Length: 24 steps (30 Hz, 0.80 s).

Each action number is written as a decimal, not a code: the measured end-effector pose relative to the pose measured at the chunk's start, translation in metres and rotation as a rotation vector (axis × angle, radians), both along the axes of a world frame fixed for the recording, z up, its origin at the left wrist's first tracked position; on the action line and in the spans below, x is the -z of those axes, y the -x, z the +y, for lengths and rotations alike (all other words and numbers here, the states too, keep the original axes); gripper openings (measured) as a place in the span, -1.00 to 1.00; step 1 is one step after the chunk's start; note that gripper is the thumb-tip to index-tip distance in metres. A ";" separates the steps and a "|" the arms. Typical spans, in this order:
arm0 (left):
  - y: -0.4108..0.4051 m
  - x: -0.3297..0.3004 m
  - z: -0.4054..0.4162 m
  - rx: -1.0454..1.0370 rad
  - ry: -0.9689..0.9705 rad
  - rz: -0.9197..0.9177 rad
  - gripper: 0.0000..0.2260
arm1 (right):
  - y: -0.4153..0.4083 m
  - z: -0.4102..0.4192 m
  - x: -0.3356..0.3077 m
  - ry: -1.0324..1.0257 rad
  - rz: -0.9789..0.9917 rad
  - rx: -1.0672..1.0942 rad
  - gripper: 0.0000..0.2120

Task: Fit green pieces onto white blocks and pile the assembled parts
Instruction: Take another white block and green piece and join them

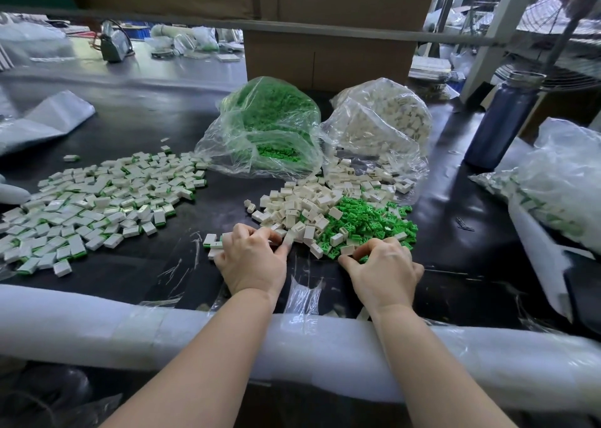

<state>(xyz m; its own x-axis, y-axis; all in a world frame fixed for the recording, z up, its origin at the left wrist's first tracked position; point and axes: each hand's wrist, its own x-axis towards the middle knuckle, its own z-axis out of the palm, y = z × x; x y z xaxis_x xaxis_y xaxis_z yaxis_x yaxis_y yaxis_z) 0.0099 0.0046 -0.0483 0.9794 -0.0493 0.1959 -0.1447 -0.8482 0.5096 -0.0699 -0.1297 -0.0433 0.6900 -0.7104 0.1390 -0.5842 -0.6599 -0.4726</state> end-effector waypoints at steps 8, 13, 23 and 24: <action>0.002 0.001 0.000 0.139 0.066 -0.026 -0.85 | -0.001 0.001 0.000 0.029 -0.033 -0.108 -0.87; 0.005 -0.001 -0.002 0.428 0.416 0.024 -0.93 | -0.001 0.002 0.001 -0.235 -0.370 -0.273 -0.88; 0.010 -0.002 -0.005 0.644 0.545 0.253 -0.95 | -0.002 -0.001 -0.004 -0.742 -0.605 -0.416 -0.83; 0.010 -0.002 -0.005 0.649 0.551 0.257 -0.94 | -0.002 -0.001 -0.004 -0.723 -0.601 -0.431 -0.82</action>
<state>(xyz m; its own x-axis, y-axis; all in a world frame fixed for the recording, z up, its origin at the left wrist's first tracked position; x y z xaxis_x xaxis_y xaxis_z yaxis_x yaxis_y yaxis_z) 0.0000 -0.0002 -0.0462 0.8082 -0.5735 0.1338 -0.3365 -0.2633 0.9041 -0.0677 -0.1304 -0.0394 0.8632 -0.4704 0.1833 0.0981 -0.1999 -0.9749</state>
